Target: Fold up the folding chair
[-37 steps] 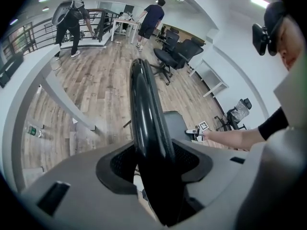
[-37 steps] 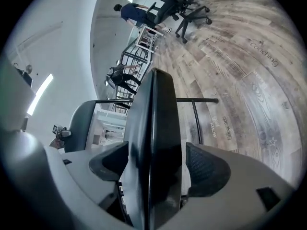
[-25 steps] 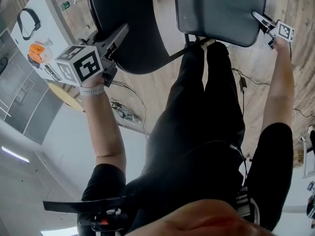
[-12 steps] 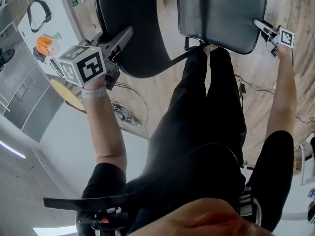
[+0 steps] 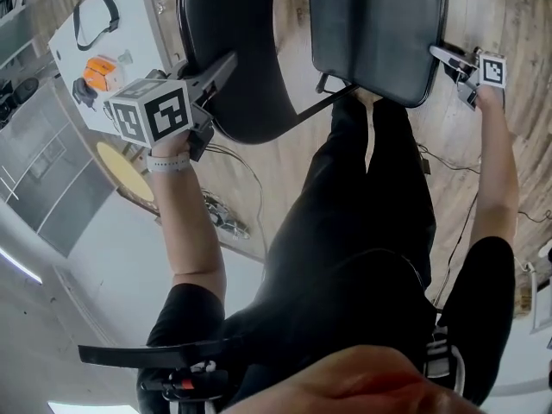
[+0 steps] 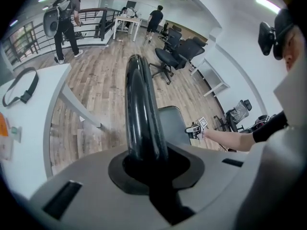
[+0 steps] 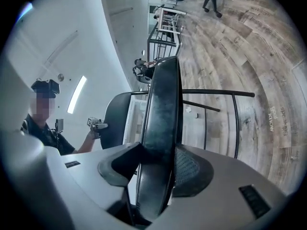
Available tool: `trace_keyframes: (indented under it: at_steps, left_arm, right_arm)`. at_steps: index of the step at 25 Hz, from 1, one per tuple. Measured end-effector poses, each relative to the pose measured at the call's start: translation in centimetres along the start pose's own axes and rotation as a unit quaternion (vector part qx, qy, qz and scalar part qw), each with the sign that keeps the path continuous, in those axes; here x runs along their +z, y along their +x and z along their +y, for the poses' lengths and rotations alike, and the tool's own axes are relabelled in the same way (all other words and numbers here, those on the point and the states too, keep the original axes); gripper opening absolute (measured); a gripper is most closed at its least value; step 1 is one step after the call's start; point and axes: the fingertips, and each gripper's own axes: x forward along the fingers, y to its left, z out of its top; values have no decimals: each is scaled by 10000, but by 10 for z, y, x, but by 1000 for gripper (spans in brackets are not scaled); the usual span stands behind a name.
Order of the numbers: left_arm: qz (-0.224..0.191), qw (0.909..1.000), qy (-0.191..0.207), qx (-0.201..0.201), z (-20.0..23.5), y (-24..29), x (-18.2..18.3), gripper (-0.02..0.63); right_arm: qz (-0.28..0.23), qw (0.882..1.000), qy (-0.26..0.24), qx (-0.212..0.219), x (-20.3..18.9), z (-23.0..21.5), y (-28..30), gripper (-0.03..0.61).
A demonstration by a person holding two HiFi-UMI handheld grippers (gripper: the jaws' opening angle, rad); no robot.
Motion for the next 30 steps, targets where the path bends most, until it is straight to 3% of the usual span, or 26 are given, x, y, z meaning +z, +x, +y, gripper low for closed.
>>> trace_keyframes:
  at_steps: [14,19,24,30]
  left_arm:
    - [-309,9991,-237,-139,26,-71,0,60]
    - [-341,9992,-184,21,42,-91,-5,71]
    - [-373,9991,-64,184,93,-133,-6,64]
    - [-499,9985,-110,191,111,-134,-11,61]
  right_arm:
    - [610,9920,-849,710,4,132,112,146]
    - [601,9907,-851,879,12,160,159,130]
    - [649,9903,-769,958,15,199,213,110]
    - [469,9900,-523,1221,11,207,235,86]
